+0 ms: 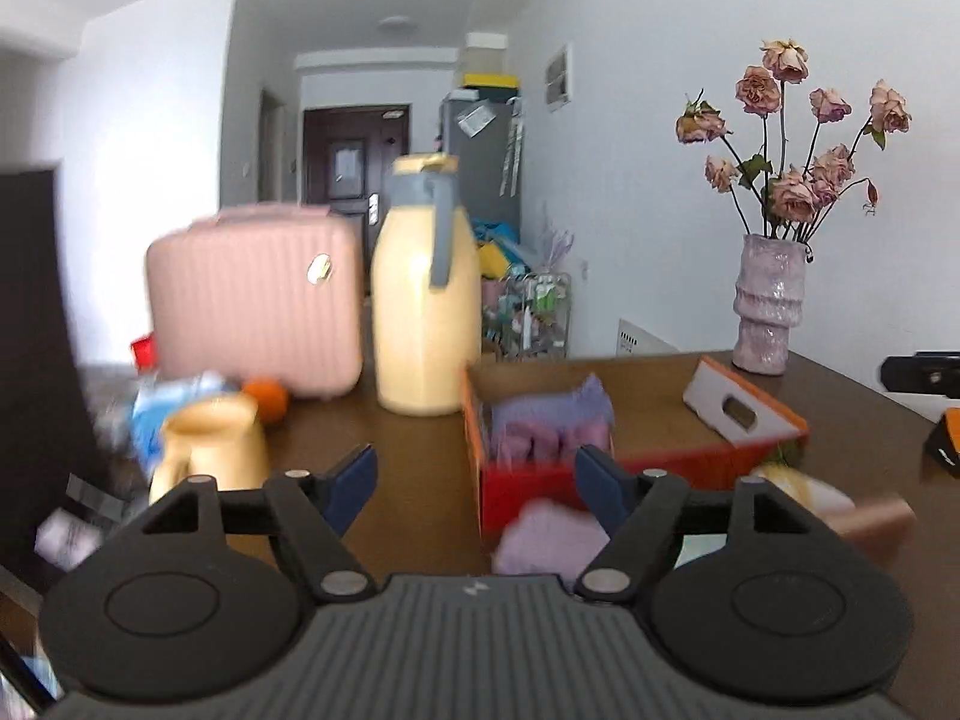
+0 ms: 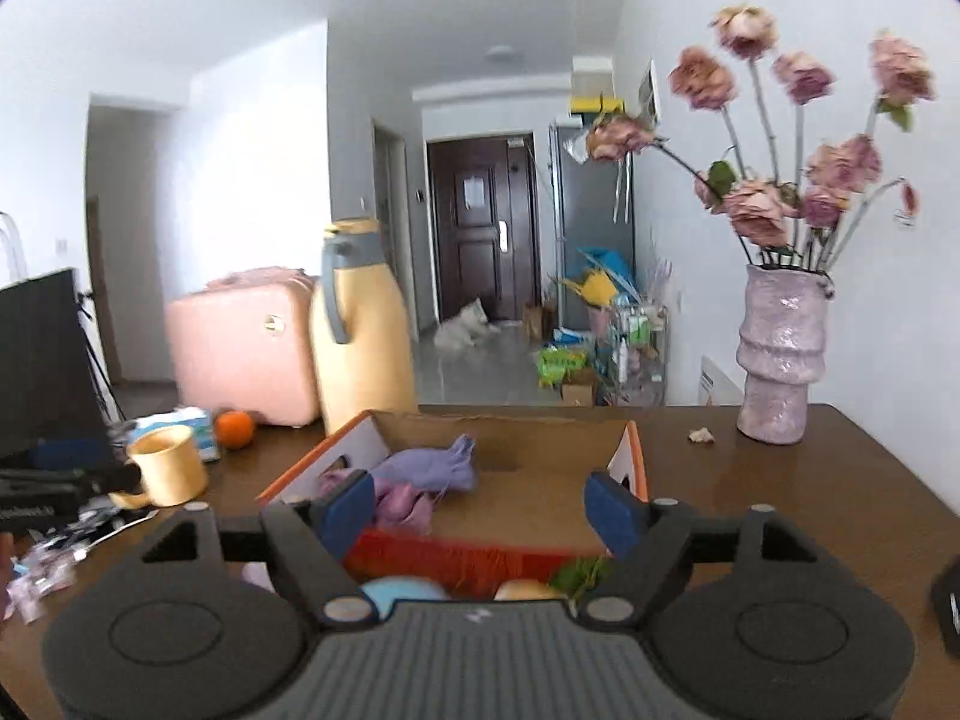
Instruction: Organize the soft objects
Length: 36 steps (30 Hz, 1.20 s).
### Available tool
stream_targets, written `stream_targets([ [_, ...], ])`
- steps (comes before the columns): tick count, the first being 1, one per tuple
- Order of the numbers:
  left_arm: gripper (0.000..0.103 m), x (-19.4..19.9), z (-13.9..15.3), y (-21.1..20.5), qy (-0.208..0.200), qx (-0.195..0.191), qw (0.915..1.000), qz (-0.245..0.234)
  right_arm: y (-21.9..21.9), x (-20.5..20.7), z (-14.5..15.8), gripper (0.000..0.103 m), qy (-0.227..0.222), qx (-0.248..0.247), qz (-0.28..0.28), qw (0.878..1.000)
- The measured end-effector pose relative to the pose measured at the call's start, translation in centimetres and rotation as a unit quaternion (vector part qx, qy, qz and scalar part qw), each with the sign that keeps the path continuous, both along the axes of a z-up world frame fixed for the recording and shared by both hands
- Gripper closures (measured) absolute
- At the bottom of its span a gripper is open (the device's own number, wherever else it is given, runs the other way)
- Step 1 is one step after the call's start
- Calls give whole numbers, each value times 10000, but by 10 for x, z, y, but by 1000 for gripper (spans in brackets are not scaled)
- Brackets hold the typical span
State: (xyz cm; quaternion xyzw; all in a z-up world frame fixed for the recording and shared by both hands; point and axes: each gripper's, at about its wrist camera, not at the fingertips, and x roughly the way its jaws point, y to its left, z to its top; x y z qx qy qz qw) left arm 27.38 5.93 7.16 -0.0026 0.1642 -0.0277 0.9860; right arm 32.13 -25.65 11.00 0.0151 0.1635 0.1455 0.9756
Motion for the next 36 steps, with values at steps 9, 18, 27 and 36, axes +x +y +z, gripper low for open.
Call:
stream_targets([
  [9, 28, -84, -57, -2, 626, 229, 9978, 54, 9, -114, -58, 36, 31, 41, 316, 9995],
  [18, 27, -85, -54, -5, 579, 324, 9978, 43, 29, -137, -92, 56, 405, 49, 451, 9981],
  [27, 30, -30, -56, 14, 691, 100, 9975, 114, 53, -116, -110, 75, 878, 573, 769, 9915],
  [36, 34, 91, -45, 4, 962, -147, 9923, -760, 122, -28, -110, 74, 1007, 736, 1006, 9871],
])
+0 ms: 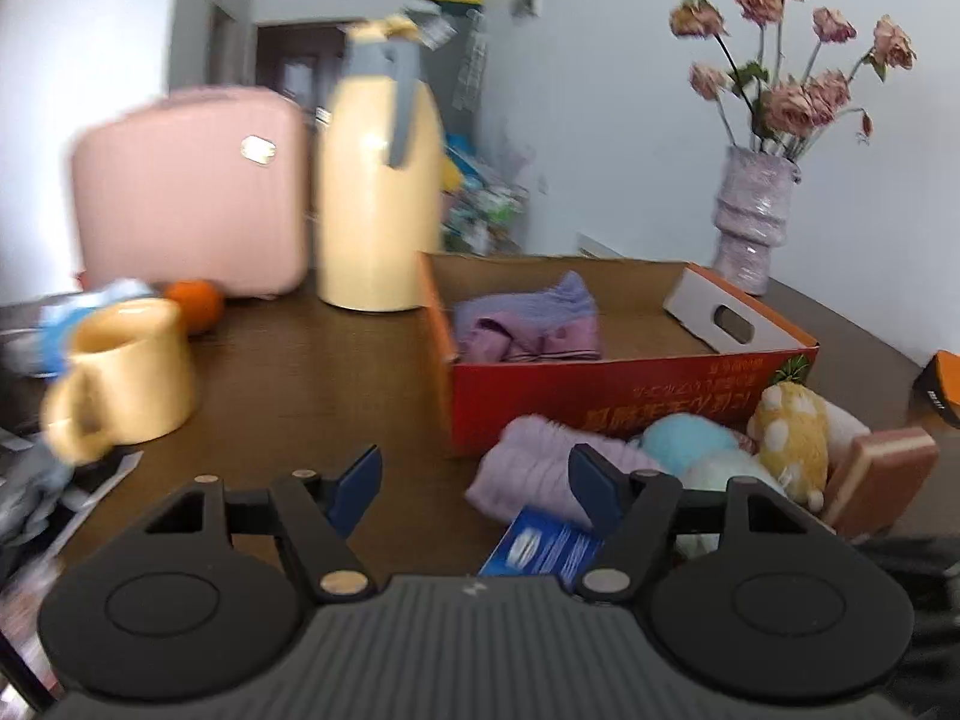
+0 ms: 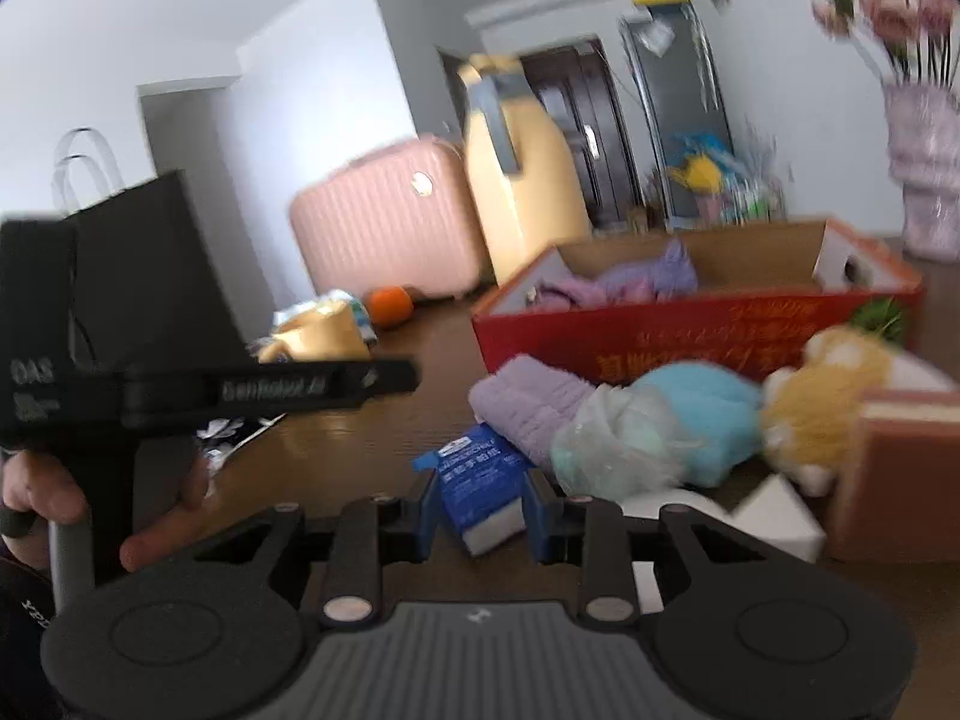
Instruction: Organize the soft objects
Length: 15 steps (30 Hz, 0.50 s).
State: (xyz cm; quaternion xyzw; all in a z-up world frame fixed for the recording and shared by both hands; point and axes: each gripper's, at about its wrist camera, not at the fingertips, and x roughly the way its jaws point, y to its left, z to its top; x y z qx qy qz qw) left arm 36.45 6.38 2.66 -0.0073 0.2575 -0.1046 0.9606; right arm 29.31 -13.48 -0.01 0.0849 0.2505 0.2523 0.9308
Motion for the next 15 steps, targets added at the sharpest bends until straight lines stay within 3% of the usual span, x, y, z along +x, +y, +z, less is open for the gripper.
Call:
stream_targets([
  [3, 44, 36, -10, -1, 371, -198, 9988, -261, 10, 35, -11, 75, 367, -90, -466, 9982],
  [7, 56, 71, -26, 7, 828, -607, 9930, -582, 2, 53, -13, 76, 442, 9, -1005, 9940],
  [10, 71, 81, -38, 15, 1256, -1005, 9840, -764, -6, 62, -14, 67, 588, 312, -1347, 9886],
  [12, 75, 80, -40, 18, 1296, -1041, 9833, -746, -8, 67, -17, 60, 714, 546, -1314, 9872],
  [15, 82, 81, -40, 20, 1363, -1152, 9806, -805, -1, 77, -25, 61, 1004, 955, -1130, 9839],
])
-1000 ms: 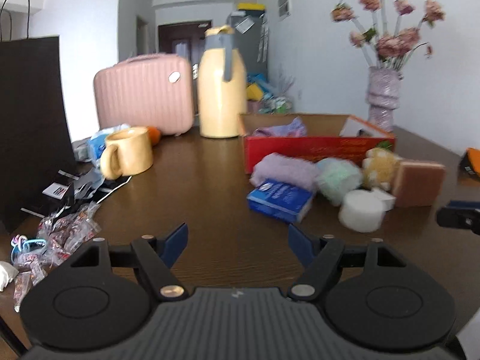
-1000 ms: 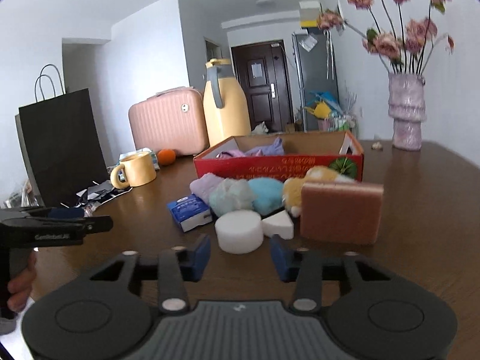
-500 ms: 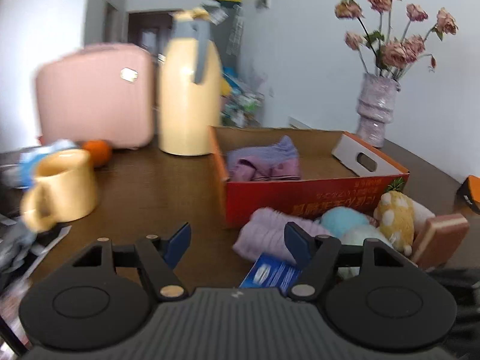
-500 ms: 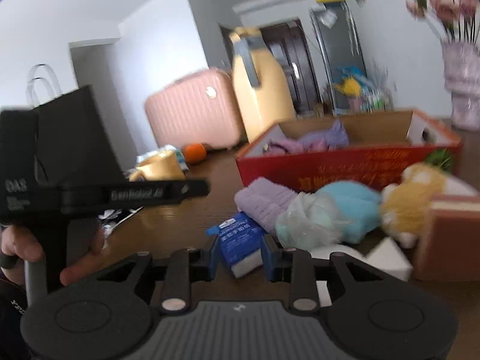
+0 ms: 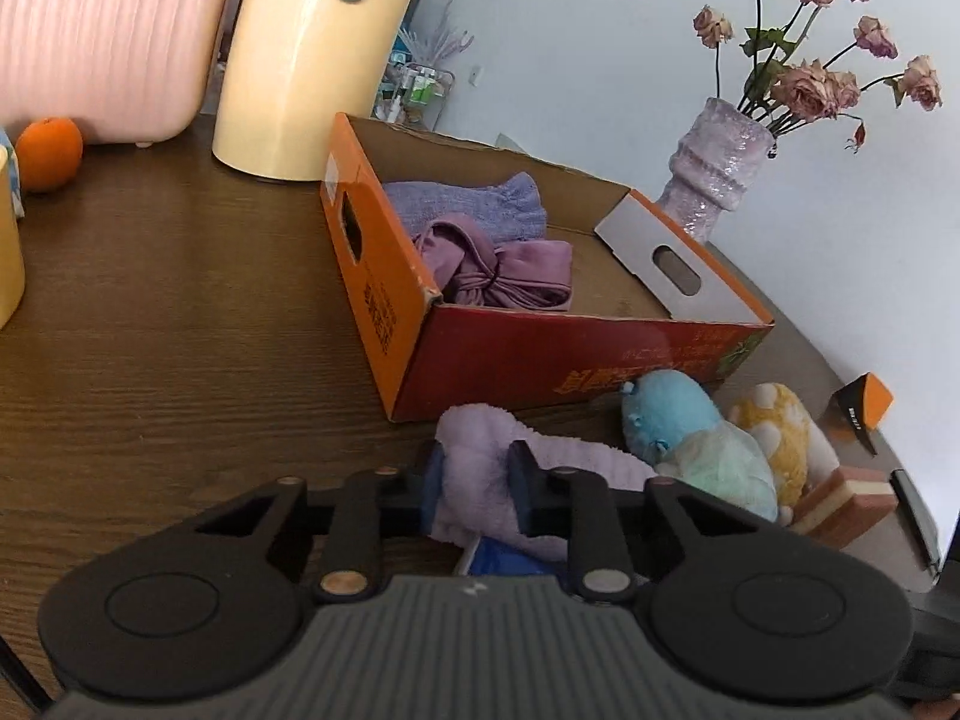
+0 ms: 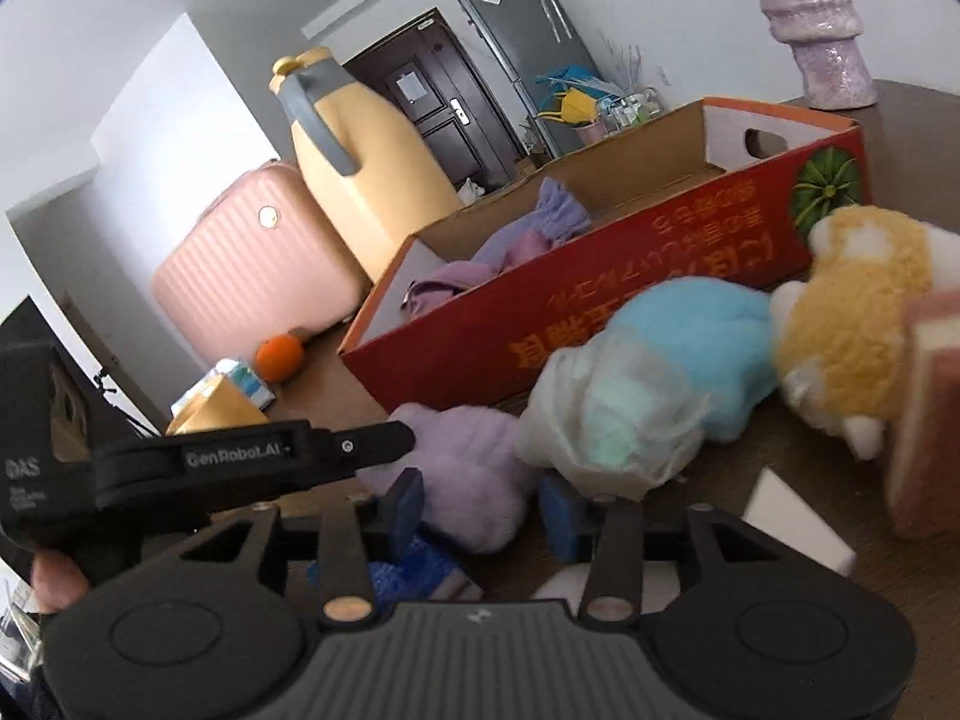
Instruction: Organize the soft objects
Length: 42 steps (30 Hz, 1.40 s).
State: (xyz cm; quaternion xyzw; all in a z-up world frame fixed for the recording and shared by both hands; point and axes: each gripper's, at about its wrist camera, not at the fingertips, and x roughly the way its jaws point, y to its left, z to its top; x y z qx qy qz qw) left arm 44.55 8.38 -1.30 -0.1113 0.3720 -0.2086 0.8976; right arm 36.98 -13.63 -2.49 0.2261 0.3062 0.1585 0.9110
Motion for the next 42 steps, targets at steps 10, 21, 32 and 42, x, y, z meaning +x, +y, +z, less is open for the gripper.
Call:
stream_targets([
  [10, 89, -61, 66, -5, -959, -144, 9952, 87, 3, -12, 30, 79, -748, -196, 343, 9964],
  [21, 88, -213, 19, -76, -289, -209, 9965, 757, -74, -122, 52, 79, -596, -986, 1706, 9786],
  [32, 63, -236, 1, -96, -246, 252, 9959, 836, -101, -156, 11, 62, -208, -540, 1258, 9904],
  [42, 85, -229, 12, -92, -304, 102, 9977, 605, -97, -146, 6, 82, -282, -496, 1216, 9909],
])
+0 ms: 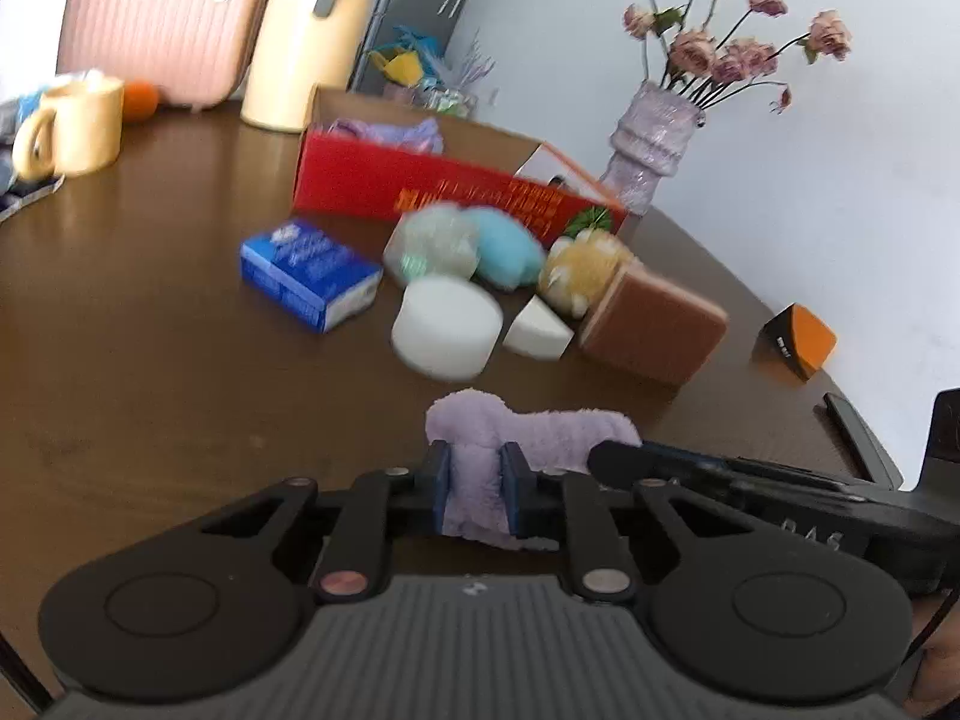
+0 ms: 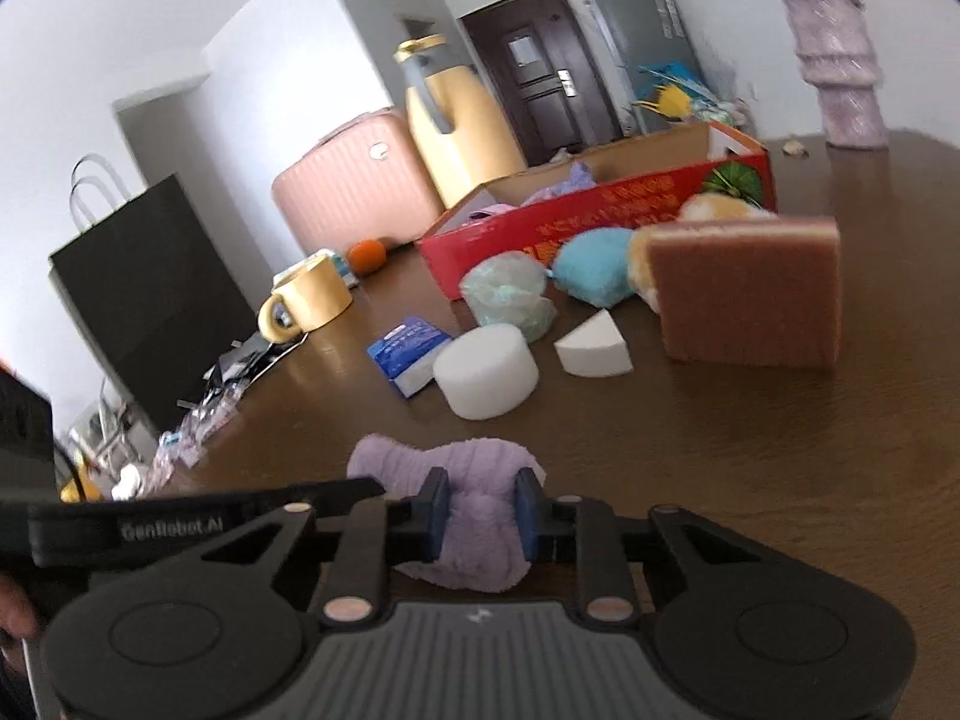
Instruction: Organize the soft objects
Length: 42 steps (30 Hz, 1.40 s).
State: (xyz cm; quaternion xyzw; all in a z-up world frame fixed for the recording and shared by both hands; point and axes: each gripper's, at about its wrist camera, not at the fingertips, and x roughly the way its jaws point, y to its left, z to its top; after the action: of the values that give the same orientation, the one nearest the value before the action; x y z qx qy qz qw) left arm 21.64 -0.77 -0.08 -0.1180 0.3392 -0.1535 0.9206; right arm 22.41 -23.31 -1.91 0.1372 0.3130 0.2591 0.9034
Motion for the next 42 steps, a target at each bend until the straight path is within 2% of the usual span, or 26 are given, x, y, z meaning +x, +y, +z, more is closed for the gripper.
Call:
stream_targets([
  [5, 86, 28, 41, 4, -426, -197, 9985, -281, 4, 10, 26, 82, -288, -197, 61, 9994],
  [8, 86, 76, 74, 8, -717, -67, 9972, -224, 4, 39, 61, 82, -624, -203, 85, 9978],
  [11, 86, 138, 99, 8, -844, 86, 9964, -96, 12, 93, 99, 82, -939, -246, 161, 9952],
  [13, 86, 183, 104, 9, -758, 219, 9969, -47, 21, 139, 115, 82, -927, -335, 152, 9950],
  [15, 86, 228, 98, 13, -464, 300, 9985, 64, 32, 190, 122, 82, -883, -568, 60, 9945],
  [18, 86, 278, 73, 18, 53, 382, 9989, 251, 46, 258, 111, 82, -321, -665, 116, 9972],
  [20, 85, 296, 53, 17, 296, 603, 9971, 352, 55, 295, 96, 82, 98, -739, 147, 9971],
  [23, 85, 304, 26, 15, 451, 1111, 9918, 431, 70, 332, 70, 83, 628, -915, 270, 9935],
  [25, 85, 296, 17, 14, 133, 1416, 9890, 403, 81, 344, 51, 83, 929, -1036, 398, 9895],
  [26, 84, 294, 17, 16, 103, 1456, 9885, 399, 84, 348, 43, 83, 1102, -1035, 428, 9876],
  [28, 84, 295, 18, 20, 153, 1482, 9880, 402, 90, 343, 31, 82, 1194, -997, 454, 9868],
  [31, 82, 294, 20, 22, 88, 1644, 9854, 438, 89, 339, 31, 78, 1205, -866, 540, 9874],
  [35, 73, 283, 36, 16, -108, 1764, 9831, 487, 77, 331, 43, 63, 1005, -840, 475, 9902],
  [36, 72, 277, 44, 17, -219, 1728, 9835, 482, 69, 328, 49, 62, 877, -825, 377, 9920],
  [38, 61, 264, 63, 14, -462, 1697, 9828, 568, 49, 319, 70, 57, 596, -856, 113, 9945],
  [42, 54, 240, 99, 10, -824, 1713, 9781, 848, 6, 296, 110, 51, 19, -1183, -465, 9919],
])
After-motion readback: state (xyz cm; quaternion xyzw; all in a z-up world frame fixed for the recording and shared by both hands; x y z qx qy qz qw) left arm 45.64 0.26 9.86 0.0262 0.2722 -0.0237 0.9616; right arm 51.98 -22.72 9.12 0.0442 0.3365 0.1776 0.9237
